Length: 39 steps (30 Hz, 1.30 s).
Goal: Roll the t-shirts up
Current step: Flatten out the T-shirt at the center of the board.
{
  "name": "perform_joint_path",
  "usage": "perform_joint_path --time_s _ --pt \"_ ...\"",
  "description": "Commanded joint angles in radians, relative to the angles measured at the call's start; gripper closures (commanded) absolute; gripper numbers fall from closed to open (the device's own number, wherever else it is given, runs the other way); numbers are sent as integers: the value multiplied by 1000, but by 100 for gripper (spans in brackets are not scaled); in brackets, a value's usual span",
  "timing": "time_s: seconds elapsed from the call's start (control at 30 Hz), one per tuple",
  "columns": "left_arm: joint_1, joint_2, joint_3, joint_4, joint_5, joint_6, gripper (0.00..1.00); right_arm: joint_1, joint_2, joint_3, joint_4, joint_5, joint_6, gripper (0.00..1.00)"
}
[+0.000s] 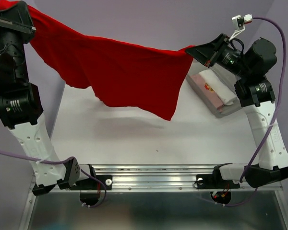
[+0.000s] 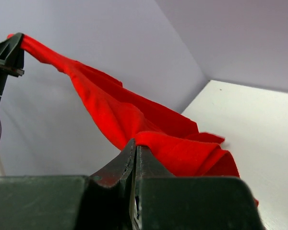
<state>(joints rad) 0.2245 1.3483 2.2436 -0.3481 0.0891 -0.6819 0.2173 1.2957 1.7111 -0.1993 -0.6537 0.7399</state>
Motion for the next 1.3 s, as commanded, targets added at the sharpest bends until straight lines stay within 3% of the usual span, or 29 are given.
perform_joint_path --time_s 0.0,0.33,0.6,0.83,1.03,1.27 --pt "9 -69 105 96 -43 22 100 2 -50 96 69 -125 24 99" --pt "7 -205 185 107 -212 88 100 2 -182 153 3 -113 16 99" --pt "-22 -215 162 118 -302 131 100 2 -268 59 -142 -29 -33 99" --pt "-20 -68 51 74 -244 119 100 2 -268 -118 -324 85 -57 99" --pt "-22 38 -233 159 -141 105 100 2 -205 -287 -379 178 -7 99" --pt "-60 305 -366 192 -117 125 100 2 -38 -481 -353 397 -76 99"
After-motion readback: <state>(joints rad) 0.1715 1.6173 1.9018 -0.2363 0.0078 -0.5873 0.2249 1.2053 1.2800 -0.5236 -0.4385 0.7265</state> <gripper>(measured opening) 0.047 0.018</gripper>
